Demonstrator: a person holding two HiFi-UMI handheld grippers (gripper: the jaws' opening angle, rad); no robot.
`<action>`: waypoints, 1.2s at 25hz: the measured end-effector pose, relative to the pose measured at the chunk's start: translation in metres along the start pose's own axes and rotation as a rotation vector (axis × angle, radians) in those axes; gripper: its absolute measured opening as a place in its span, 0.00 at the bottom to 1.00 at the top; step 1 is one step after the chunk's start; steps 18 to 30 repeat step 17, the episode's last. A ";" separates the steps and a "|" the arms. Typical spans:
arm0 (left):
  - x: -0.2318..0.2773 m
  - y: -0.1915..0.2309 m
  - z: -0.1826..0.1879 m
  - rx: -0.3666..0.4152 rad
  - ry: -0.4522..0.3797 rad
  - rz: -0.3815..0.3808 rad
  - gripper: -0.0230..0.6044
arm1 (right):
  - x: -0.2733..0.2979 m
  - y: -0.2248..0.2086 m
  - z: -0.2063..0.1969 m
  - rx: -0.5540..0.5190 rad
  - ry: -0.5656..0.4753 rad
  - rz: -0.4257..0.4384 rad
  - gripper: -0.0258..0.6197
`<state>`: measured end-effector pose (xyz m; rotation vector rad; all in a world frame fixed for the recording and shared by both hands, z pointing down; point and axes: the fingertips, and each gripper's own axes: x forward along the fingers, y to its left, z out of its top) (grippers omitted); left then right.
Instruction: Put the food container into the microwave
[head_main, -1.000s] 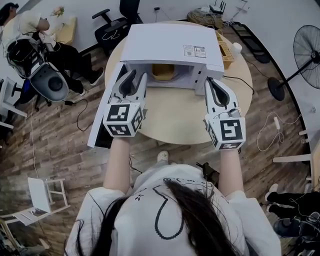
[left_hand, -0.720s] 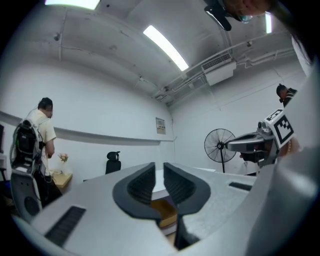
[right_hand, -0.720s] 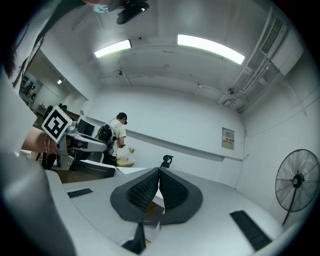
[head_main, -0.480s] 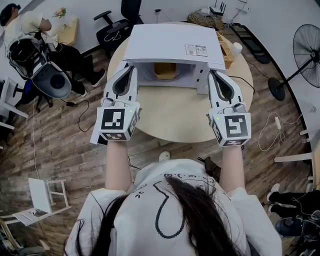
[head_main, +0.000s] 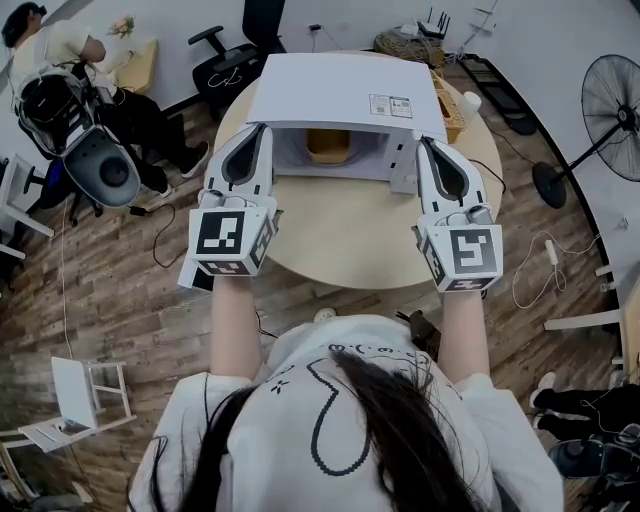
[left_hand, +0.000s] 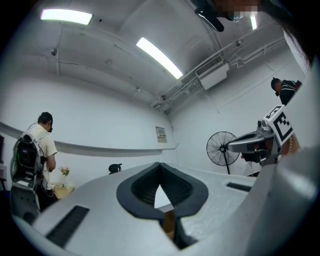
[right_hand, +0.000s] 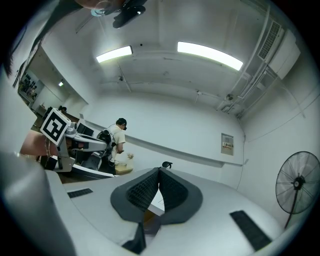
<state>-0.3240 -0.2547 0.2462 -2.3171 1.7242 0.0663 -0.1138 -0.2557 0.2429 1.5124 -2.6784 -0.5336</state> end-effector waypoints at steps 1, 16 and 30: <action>0.000 0.001 0.001 -0.012 -0.004 0.000 0.05 | 0.000 0.000 0.001 0.000 0.000 0.000 0.08; 0.006 0.003 0.005 0.060 -0.005 0.019 0.05 | 0.008 0.003 0.004 -0.003 -0.010 0.011 0.08; 0.006 0.004 0.006 0.060 -0.008 0.019 0.05 | 0.009 0.003 0.005 -0.002 -0.010 0.011 0.08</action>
